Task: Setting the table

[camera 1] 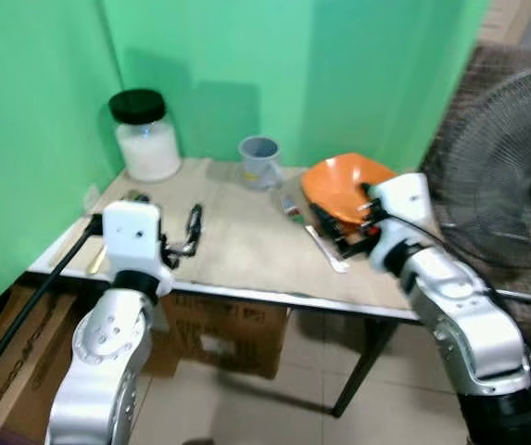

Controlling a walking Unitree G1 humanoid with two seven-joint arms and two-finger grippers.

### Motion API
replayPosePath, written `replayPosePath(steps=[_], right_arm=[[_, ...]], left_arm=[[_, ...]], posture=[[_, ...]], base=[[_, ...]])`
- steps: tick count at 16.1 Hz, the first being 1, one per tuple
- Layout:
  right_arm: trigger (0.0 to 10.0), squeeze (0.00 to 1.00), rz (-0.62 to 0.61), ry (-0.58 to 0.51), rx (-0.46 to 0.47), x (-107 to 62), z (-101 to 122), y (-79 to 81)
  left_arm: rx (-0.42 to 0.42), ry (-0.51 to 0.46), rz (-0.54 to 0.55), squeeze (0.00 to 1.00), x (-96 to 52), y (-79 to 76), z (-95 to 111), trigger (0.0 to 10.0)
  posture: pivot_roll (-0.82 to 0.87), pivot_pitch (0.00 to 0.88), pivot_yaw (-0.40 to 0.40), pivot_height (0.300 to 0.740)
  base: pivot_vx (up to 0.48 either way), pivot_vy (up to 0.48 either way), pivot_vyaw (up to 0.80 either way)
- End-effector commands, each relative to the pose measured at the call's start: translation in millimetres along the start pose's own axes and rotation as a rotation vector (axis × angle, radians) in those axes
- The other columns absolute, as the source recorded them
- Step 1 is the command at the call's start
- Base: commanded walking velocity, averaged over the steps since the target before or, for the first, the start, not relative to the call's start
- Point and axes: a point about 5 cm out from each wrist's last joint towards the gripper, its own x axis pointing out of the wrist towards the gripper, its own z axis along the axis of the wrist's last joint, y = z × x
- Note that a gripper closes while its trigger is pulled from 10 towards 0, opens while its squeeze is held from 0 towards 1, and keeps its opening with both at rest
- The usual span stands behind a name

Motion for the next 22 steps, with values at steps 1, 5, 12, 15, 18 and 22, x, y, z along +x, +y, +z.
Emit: replayPosePath(steps=[1, 5, 12, 15, 18, 22], right_arm=[[10.0, 1.00, 0.010, -0.010, -0.005, -1.6, 2.5, 1.3], [10.0, 1.00, 0.085, -0.008, -0.007, -2.8, 0.3, 14.3], [10.0, 1.00, 0.268, 0.046, -0.041, -6.3, -4.6, 28.4], [10.0, 1.00, 0.295, 0.068, -0.018, -7.7, -7.0, 32.3], [10.0, 1.00, 0.302, 0.133, 0.024, -4.9, -19.5, 40.1], [10.0, 1.00, 0.270, 0.252, 0.094, 0.9, -39.6, 45.8]], left_arm=[[0.015, -0.006, 0.005, 0.00, -1.2, 1.0, 2.3, 10.0], [0.026, -0.018, 0.009, 0.00, -1.0, 3.5, 6.7, 10.0], [0.026, 0.020, -0.005, 0.00, -11.8, 2.5, -1.1, 10.0], [-0.028, 0.050, -0.031, 0.47, -18.5, 3.7, -5.7, 10.0], [-0.009, 0.102, -0.114, 1.00, -34.2, 8.9, -11.6, 10.0], [0.064, 0.156, -0.299, 1.00, -45.1, 7.7, -12.5, 10.0]], posture=[[0.09, 0.010, -0.006, 0.740], [0.10, 0.012, 0.003, 0.740], [0.11, 0.025, -0.020, 0.740], [0.12, 0.037, -0.031, 0.740], [0.14, 0.032, -0.014, 0.740], [0.17, 0.018, -0.034, 0.740]], base=[[0.000, 0.000, 0.00], [0.000, -0.309, 0.54], [0.000, -0.257, 0.41], [0.000, 0.000, 0.00], [0.000, 0.000, 0.00], [0.000, 0.000, 0.00]])
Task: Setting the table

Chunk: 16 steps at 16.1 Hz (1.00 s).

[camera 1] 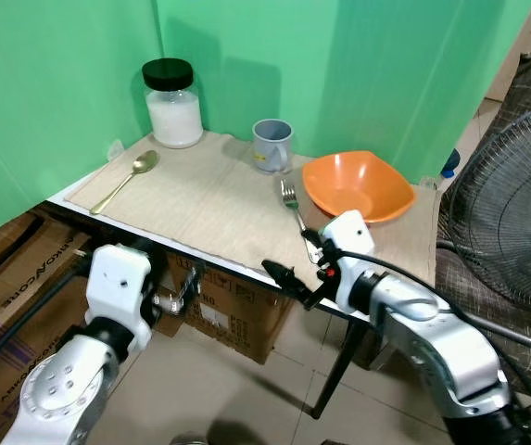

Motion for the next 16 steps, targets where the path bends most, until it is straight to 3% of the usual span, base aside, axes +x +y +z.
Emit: replayPosePath(steps=[1, 2, 3, 4, 6, 9, 16], right_arm=[[10.0, 1.00, -0.015, 0.061, 0.017, 4.6, -7.8, -1.3], [10.0, 1.00, -0.031, 0.104, 0.011, 11.8, -12.4, -3.4], [10.0, 0.85, -0.027, 0.127, 0.005, 17.9, -13.1, -3.7], [10.0, 0.00, -0.049, 0.161, 0.002, 27.6, -12.9, -6.7], [10.0, 0.00, -0.084, 0.153, 0.014, 38.0, -9.4, -11.6], [10.0, 0.00, -0.128, 0.057, 0.033, 61.7, 4.7, -18.9], [10.0, 0.00, -0.296, 0.032, 0.119, 84.0, 2.7, -40.4]], left_arm=[[0.007, -0.004, -0.047, 1.00, 1.3, -3.8, 3.6, 10.0], [0.017, 0.012, -0.078, 0.97, 2.4, -6.7, 0.6, 10.0], [0.023, 0.030, -0.109, 0.27, 1.6, -10.8, -2.8, 10.0], [0.029, 0.040, -0.129, 0.00, -0.3, -13.6, -4.7, 10.0], [0.031, 0.040, -0.133, 0.00, -2.2, -14.8, -4.4, 10.0], [0.043, 0.056, -0.120, 0.00, -11.3, -12.6, -6.0, 10.0], [0.036, 0.065, -0.132, 0.00, -21.6, -15.0, -5.5, 10.0]], posture=[[0.16, 0.018, -0.035, 0.740], [0.15, 0.013, -0.041, 0.740], [0.15, 0.015, -0.047, 0.740], [0.15, 0.017, -0.050, 0.740], [0.15, 0.025, -0.055, 0.740], [0.17, 0.048, -0.081, 0.740], [0.18, 0.069, -0.078, 0.740]], base=[[0.000, 0.000, 0.00], [0.000, 0.000, 0.00], [0.000, 0.000, 0.00], [0.000, 0.000, 0.00], [0.000, 0.000, 0.00], [0.000, 0.000, 0.00], [0.000, 0.000, 0.00]])
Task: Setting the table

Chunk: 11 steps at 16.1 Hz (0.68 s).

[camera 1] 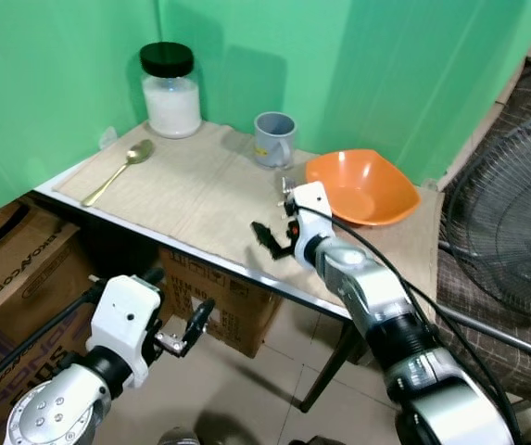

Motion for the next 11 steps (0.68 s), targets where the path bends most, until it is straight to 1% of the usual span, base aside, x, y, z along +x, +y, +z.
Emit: replayPosePath(steps=[1, 5, 8, 9, 10, 11], right_arm=[[10.0, 0.00, -0.052, -0.017, 0.027, 1.1, 0.2, -9.1], [10.0, 0.00, -0.109, -0.015, 0.083, 5.2, -3.2, -17.1], [10.0, 0.00, -0.141, -0.005, 0.176, 9.0, -11.4, -21.8], [10.0, 0.00, -0.141, -0.007, 0.189, 9.4, -11.6, -21.7], [8.3, 0.00, -0.143, -0.009, 0.196, 10.5, -12.0, -21.6], [3.8, 0.00, -0.145, -0.009, 0.196, 11.4, -12.1, -21.4]], left_arm=[[0.004, -0.014, -0.023, 0.00, -0.5, -2.9, 4.6, 10.0], [0.004, -0.012, -0.036, 0.00, -1.5, -3.0, 5.7, 10.0], [0.004, -0.007, -0.062, 0.00, -1.3, -4.6, 5.9, 10.0], [0.005, -0.006, -0.063, 0.00, -1.3, -4.6, 6.0, 10.0], [0.007, -0.005, -0.065, 0.00, -1.7, -4.0, 6.3, 10.0], [0.009, -0.003, -0.069, 0.00, -2.3, -3.6, 6.5, 10.0]], posture=[[0.18, 0.073, -0.075, 0.740], [0.18, 0.076, -0.066, 0.740], [0.18, 0.081, -0.049, 0.740], [0.18, 0.081, -0.049, 0.740], [0.19, 0.082, -0.044, 0.740], [0.19, 0.082, -0.043, 0.740]], base=[[0.000, 0.000, 0.00], [0.000, 0.000, 0.00], [0.000, 0.000, 0.00], [0.000, 0.000, 0.00], [0.000, 0.000, 0.00], [0.000, 0.000, 0.00]])
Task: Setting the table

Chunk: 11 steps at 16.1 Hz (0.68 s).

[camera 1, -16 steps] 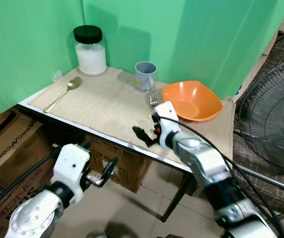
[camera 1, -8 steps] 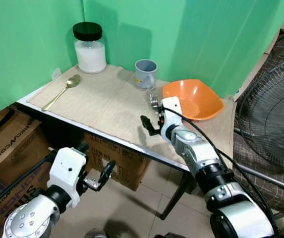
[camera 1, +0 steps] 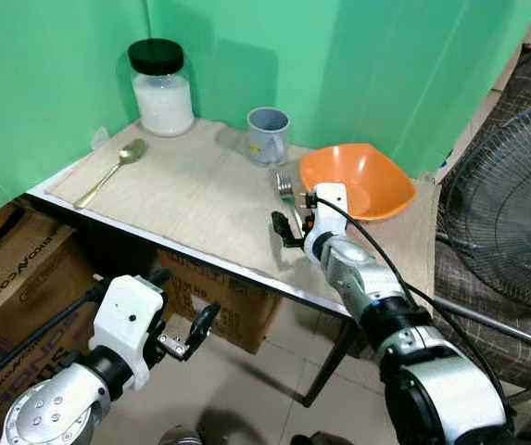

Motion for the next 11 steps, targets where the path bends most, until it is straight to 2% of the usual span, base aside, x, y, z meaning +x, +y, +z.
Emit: replayPosePath(steps=[1, 3, 4, 5, 8, 11], right_arm=[[3.0, 0.00, -0.020, 0.002, 0.012, 0.7, -1.1, -4.3], [1.4, 0.00, -0.029, 0.001, 0.008, 1.6, -1.0, -5.6], [0.0, 0.00, -0.036, 0.004, -0.001, 1.9, -1.0, -6.6], [0.0, 0.00, -0.048, 0.021, -0.066, 2.3, -2.4, -8.2], [0.0, 0.00, -0.033, 0.061, -0.149, 2.7, -8.9, -6.7], [0.0, 0.00, -0.008, 0.095, -0.192, 2.4, -15.4, -4.6]], left_arm=[[0.005, -0.006, -0.020, 0.00, -0.7, -2.2, 3.2, 10.0], [0.006, -0.003, -0.027, 0.00, -1.4, -3.1, 2.8, 10.0], [0.007, -0.001, -0.030, 0.00, -1.7, -3.6, 2.7, 10.0], [0.008, 0.000, -0.033, 0.00, -1.8, -4.0, 2.6, 10.0], [0.013, 0.004, -0.038, 0.00, -1.7, -4.7, 1.9, 10.0], [0.017, 0.008, -0.043, 0.00, -1.3, -6.0, 0.8, 10.0]], posture=[[0.19, 0.082, -0.043, 0.740], [0.19, 0.082, -0.044, 0.740], [0.19, 0.082, -0.044, 0.740], [0.19, 0.081, -0.044, 0.740], [0.19, 0.080, -0.046, 0.740], [0.19, 0.079, -0.048, 0.740]], base=[[0.000, 0.000, 0.00], [0.000, 0.000, 0.00], [0.000, 0.000, 0.00], [0.000, 0.000, 0.00], [0.000, 0.000, 0.00], [0.000, 0.000, 0.00]])
